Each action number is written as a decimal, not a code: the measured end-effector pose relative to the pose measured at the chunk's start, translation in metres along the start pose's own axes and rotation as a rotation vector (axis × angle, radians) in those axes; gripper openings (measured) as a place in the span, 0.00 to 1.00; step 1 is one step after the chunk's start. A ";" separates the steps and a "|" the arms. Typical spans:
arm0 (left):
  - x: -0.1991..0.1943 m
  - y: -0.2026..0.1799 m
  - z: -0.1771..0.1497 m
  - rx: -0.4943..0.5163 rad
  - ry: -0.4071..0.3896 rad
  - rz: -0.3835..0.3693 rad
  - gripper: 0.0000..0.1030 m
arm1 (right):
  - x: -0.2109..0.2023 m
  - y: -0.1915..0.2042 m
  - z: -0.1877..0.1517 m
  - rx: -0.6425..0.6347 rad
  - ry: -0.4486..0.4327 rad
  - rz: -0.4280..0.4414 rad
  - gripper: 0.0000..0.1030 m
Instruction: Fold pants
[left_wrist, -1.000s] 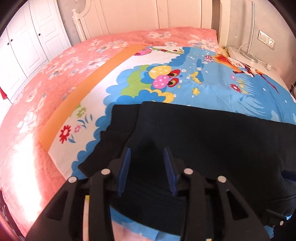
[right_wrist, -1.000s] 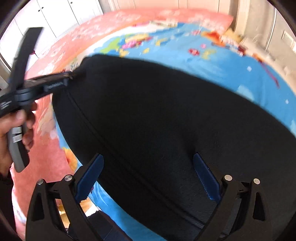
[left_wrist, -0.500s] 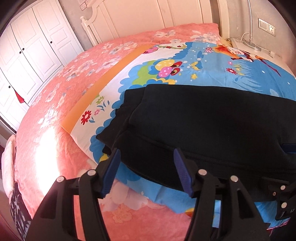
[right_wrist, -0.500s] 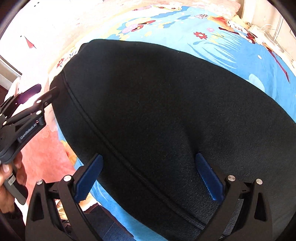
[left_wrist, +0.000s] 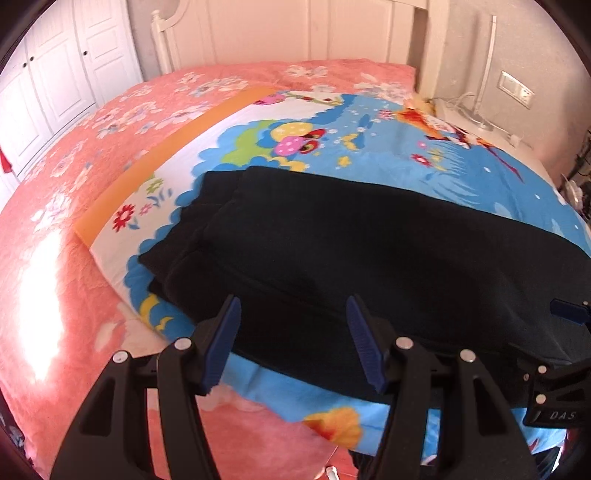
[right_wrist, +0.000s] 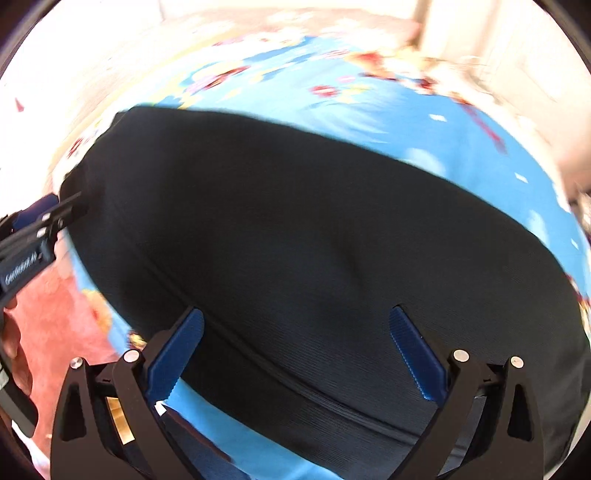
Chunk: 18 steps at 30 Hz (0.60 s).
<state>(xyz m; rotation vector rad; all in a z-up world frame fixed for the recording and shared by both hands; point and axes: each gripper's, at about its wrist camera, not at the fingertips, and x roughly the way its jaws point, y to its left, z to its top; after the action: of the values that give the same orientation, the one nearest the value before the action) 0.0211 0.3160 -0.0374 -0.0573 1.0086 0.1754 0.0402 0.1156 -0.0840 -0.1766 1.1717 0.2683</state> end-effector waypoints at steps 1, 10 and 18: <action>0.000 -0.011 0.002 0.010 -0.002 -0.031 0.58 | -0.006 -0.008 -0.005 0.019 -0.016 -0.034 0.95; 0.014 -0.125 0.015 0.177 0.003 -0.245 0.58 | -0.051 -0.113 -0.072 0.253 -0.044 -0.271 0.95; 0.052 -0.137 0.024 0.179 0.068 -0.219 0.59 | -0.088 -0.215 -0.146 0.429 -0.037 -0.458 0.95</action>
<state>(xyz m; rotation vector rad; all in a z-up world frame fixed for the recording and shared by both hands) 0.0916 0.1902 -0.0734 -0.0105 1.0743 -0.1175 -0.0568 -0.1397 -0.0587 -0.0579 1.0933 -0.3802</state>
